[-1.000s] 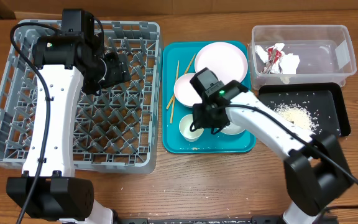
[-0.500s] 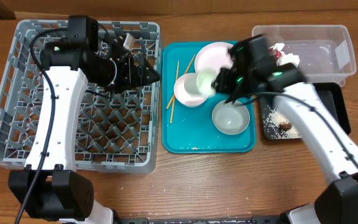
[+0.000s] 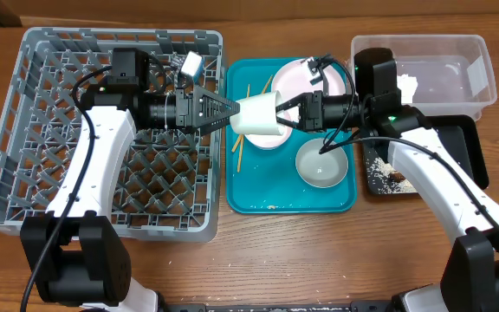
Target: Sort waste into correct bins and load items into the dishwasher
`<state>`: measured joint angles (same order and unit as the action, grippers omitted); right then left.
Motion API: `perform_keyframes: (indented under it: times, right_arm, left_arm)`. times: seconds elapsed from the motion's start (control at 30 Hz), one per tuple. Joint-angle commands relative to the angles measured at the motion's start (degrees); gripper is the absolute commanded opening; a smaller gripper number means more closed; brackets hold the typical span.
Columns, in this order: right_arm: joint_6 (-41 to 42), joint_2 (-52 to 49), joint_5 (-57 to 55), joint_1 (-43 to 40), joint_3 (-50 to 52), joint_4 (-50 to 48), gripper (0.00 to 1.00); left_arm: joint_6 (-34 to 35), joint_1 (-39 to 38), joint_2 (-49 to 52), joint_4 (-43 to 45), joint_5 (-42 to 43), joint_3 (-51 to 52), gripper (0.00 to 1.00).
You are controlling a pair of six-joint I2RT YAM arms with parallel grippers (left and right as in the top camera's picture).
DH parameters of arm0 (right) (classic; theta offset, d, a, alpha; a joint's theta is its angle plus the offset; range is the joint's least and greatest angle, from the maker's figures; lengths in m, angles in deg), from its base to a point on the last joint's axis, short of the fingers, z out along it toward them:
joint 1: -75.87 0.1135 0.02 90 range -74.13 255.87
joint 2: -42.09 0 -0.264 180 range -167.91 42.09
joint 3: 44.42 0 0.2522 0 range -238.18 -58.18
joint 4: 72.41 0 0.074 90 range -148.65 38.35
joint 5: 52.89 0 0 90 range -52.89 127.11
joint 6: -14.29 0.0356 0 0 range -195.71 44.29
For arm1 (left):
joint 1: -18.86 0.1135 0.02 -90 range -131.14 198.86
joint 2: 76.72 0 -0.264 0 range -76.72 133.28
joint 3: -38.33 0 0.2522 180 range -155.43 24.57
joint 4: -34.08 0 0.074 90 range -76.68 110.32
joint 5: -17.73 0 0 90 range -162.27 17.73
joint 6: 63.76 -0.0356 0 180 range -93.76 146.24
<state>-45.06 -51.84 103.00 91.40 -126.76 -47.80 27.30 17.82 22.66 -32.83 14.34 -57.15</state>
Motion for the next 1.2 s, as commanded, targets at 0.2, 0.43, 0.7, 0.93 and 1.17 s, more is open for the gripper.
perform_keyframes:
  times: [0.2,0.43,0.7,0.93,1.17]
  right_arm:
    - [4.76,0.37,1.60,1.84,0.09,-5.88,0.04]
    - [5.40,-0.22,-2.40,3.17,0.07,-6.12,0.04]
    - [5.40,-0.28,-2.89,4.02,0.07,-6.12,0.15]
    - [1.86,-0.26,-6.03,-2.32,0.07,0.68,0.95]
    - [-8.17,1.18,-25.24,-9.51,-0.96,25.55,1.00]
  left_arm:
    - [-0.85,-1.81,-0.04,-0.13,3.10,0.37,1.00]
    - [-0.17,-3.17,-0.04,-0.15,3.96,0.37,0.81]
    - [-0.17,-3.15,-0.04,-0.13,2.75,0.37,0.27]
    - [3.56,2.01,-0.59,-0.87,-5.57,-2.01,0.16]
    - [5.44,4.59,-7.91,-21.11,-56.04,-18.45,0.16]
